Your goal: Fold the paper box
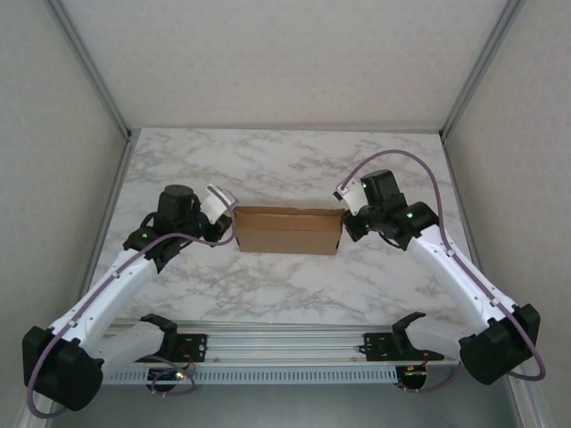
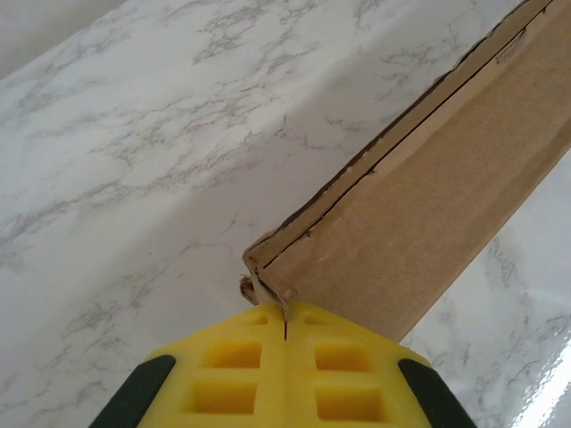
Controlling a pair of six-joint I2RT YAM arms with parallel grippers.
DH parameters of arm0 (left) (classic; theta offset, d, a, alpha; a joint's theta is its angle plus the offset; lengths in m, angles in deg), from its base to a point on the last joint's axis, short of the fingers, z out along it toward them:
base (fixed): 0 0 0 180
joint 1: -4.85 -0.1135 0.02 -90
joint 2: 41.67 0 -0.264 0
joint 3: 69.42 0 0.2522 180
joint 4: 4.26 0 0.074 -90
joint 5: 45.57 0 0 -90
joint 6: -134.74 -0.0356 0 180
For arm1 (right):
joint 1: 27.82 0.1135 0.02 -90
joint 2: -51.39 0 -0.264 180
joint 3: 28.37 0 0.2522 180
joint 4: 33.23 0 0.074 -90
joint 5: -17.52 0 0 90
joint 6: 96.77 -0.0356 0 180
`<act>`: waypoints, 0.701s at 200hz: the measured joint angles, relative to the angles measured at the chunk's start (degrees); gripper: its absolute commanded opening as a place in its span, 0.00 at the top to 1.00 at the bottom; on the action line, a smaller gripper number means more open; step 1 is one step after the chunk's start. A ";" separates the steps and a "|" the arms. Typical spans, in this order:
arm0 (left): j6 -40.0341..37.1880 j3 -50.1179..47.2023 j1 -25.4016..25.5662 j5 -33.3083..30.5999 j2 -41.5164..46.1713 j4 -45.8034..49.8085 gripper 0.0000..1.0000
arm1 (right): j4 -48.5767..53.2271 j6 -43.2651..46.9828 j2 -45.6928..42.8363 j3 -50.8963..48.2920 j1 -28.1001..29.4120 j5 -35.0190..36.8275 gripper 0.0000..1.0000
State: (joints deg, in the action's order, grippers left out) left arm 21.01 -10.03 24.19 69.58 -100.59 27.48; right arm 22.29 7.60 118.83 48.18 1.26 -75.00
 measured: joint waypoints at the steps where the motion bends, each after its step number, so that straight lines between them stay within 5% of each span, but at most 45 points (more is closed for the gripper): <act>1: 0.15 0.00 0.04 0.00 -0.07 -0.04 1.00 | 0.04 -0.07 0.07 0.07 0.00 -0.02 1.00; 140: 15.04 4.35 2.32 -2.84 -8.87 -3.26 1.00 | 2.99 -12.44 9.64 7.80 -0.46 4.55 1.00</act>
State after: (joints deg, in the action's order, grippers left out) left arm 36.05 -5.68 26.50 66.73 -109.46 24.22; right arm 25.29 -4.83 128.46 55.98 0.80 -70.46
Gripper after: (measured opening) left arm 0.050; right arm 0.045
